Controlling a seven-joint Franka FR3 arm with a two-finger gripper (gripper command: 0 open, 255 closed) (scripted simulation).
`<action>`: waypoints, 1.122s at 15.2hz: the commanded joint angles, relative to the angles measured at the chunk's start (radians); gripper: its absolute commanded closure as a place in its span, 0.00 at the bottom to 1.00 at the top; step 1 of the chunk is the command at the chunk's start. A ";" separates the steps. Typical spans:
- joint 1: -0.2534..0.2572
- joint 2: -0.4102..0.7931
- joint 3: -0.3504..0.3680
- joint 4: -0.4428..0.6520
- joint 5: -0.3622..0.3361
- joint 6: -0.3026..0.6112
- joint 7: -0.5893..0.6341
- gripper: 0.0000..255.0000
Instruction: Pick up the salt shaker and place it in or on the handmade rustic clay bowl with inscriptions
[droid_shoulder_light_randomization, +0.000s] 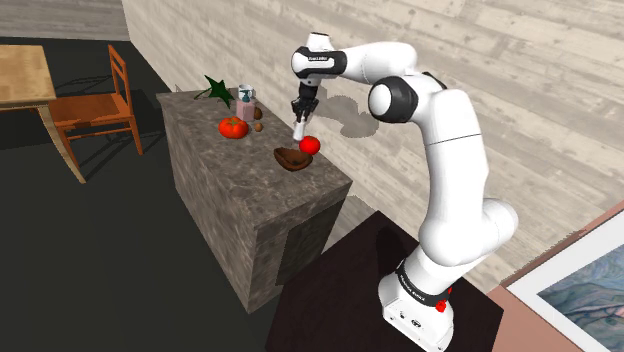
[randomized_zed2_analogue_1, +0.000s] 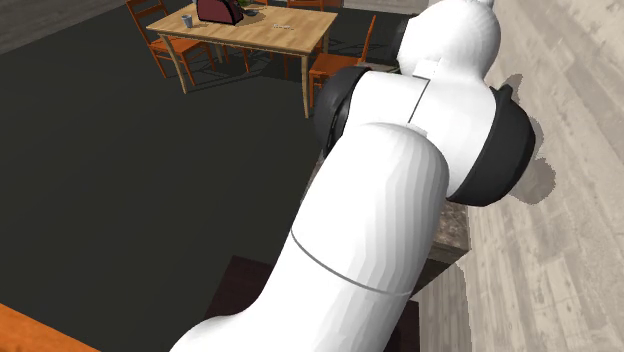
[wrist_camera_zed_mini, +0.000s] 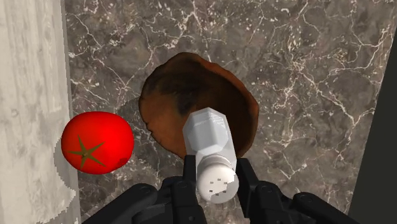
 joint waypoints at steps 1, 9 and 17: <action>-0.001 0.009 0.000 -0.011 0.000 0.021 -0.001 1.00; -0.001 0.050 0.000 -0.049 0.000 0.099 -0.001 1.00; -0.001 0.102 0.000 -0.064 0.000 0.166 0.000 1.00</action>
